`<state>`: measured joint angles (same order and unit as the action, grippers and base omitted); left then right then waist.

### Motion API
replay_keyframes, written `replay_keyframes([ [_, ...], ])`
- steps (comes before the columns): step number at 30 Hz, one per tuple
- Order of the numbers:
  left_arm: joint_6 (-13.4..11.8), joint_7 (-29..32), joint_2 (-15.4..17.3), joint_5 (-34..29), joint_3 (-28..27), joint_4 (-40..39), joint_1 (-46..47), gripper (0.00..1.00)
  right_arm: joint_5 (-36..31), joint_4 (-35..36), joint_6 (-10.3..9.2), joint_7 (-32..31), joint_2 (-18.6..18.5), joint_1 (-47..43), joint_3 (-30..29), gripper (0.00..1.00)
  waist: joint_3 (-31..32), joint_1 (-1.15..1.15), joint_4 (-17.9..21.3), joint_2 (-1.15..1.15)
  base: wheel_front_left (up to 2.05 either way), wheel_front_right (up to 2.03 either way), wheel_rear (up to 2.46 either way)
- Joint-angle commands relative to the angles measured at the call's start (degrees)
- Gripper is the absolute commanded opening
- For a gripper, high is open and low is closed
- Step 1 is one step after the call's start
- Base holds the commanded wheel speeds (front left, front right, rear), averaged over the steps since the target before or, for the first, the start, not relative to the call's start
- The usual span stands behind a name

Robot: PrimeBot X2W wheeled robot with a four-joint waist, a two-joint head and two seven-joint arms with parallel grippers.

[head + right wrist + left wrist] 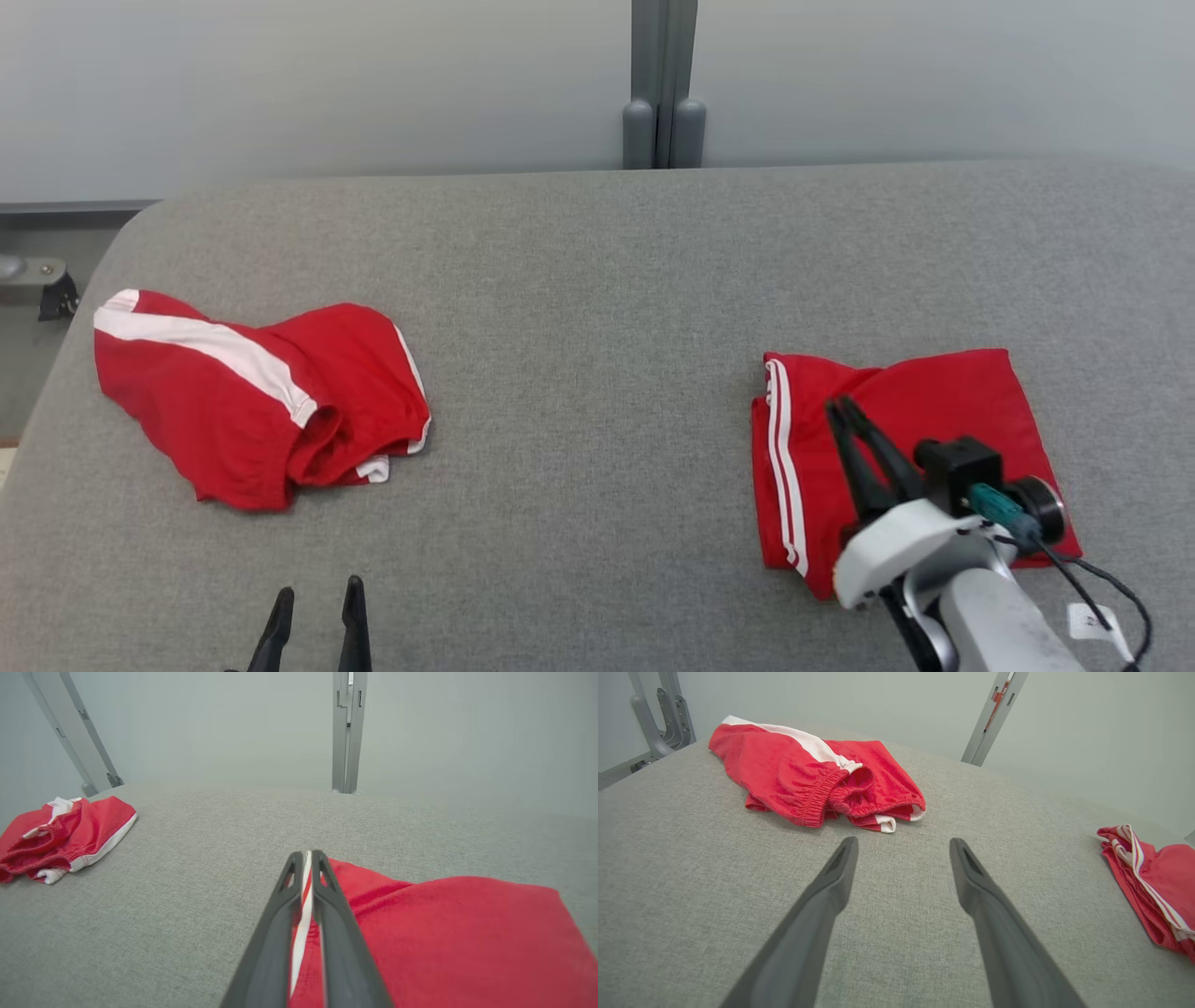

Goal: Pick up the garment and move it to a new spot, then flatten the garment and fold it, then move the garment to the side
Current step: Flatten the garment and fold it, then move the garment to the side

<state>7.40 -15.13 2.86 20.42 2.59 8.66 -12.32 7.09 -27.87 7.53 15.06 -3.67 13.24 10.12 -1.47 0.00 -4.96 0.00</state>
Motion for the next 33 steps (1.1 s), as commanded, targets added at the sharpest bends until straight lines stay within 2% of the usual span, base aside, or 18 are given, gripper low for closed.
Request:
replay_keyframes([
  [1, 0.11, 0.00, 0.09, -0.91, -0.54, -0.01, -1.12, 1.00, -0.88, 2.71, -0.09, 0.13, -1.32, -2.31, -1.49, 1.00, 2.03, 0.00, 0.84, 0.00, 0.00, 0.00, 0.00],
  [5, 0.12, 0.00, 0.09, -2.05, -1.65, 0.09, -2.34, 1.00, -1.06, 8.87, -0.09, 0.14, -3.47, -7.91, -5.56, 1.00, 3.24, 0.00, 1.16, 0.00, 0.00, 0.00, 0.00],
  [8, 0.12, 0.00, 0.09, -2.54, -2.36, 0.33, -3.05, 1.00, -0.28, 10.91, -0.09, 0.14, -5.01, -11.50, -7.50, 1.00, 4.23, 0.00, 1.22, 0.00, 0.00, 0.00, 0.00],
  [18, 0.13, 0.00, 0.09, -3.68, -3.41, 0.06, -4.98, 1.00, 1.36, 10.37, -0.09, 0.15, -6.12, -19.25, -10.79, 1.00, 6.19, 0.00, 1.63, 0.00, 0.00, 0.00, 0.00],
  [28, 0.08, 0.00, 0.09, -4.04, -3.32, -0.28, -5.13, 1.00, 1.30, 10.01, -0.09, 0.15, -5.71, -18.91, -10.49, 1.00, 5.80, 0.00, 2.05, 0.00, 0.00, 0.00, 0.00],
  [33, 0.09, 0.00, 0.09, -4.03, -3.26, -0.59, -4.35, 1.00, 4.75, 8.48, -0.09, 0.03, -6.16, -16.05, -10.54, 1.00, 4.93, 0.00, 2.14, 0.00, 0.00, 0.00, 0.00],
])
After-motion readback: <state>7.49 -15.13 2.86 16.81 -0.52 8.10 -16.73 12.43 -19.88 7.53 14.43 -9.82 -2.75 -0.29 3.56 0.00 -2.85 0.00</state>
